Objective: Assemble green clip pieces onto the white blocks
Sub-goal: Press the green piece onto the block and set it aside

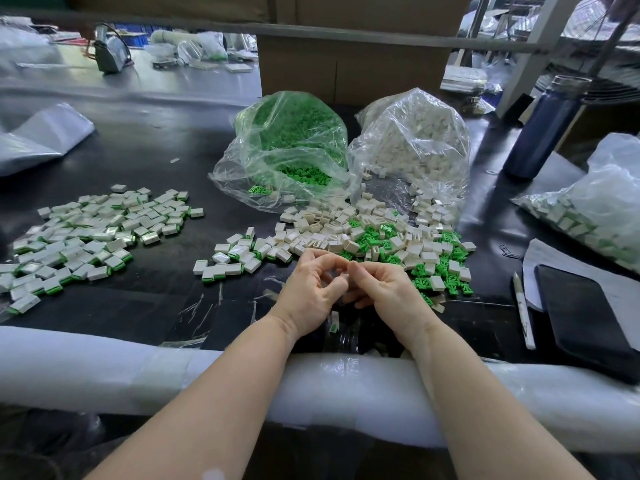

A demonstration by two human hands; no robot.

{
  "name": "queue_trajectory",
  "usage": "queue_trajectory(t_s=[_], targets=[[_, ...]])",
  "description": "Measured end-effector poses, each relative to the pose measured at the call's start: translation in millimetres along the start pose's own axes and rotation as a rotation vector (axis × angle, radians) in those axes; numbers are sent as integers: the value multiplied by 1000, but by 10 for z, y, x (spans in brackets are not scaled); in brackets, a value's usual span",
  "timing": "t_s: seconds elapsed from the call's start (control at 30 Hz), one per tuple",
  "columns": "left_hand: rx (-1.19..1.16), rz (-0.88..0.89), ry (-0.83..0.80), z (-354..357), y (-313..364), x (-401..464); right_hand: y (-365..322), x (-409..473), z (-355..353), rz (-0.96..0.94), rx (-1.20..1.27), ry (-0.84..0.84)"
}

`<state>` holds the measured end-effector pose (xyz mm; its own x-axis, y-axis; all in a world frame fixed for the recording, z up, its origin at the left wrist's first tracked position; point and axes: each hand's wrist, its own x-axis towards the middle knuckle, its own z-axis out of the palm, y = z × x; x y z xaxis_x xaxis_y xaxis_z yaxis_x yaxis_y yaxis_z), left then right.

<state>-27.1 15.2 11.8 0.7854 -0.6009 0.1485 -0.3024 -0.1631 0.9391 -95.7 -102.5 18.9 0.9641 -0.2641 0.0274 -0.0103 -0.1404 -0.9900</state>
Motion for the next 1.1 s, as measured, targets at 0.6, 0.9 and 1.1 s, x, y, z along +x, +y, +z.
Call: queue_trajectory(t_s=[0.6,0.9,1.1], targets=[[52,26,-66,-3,32,-29,14,-1,-15,-9,103,30],[102,34,-105,-3,29,-37,9,-2,-22,-3,87,69],[150,31,-125,-10,32,-48,30,5,-26,7,104,83]])
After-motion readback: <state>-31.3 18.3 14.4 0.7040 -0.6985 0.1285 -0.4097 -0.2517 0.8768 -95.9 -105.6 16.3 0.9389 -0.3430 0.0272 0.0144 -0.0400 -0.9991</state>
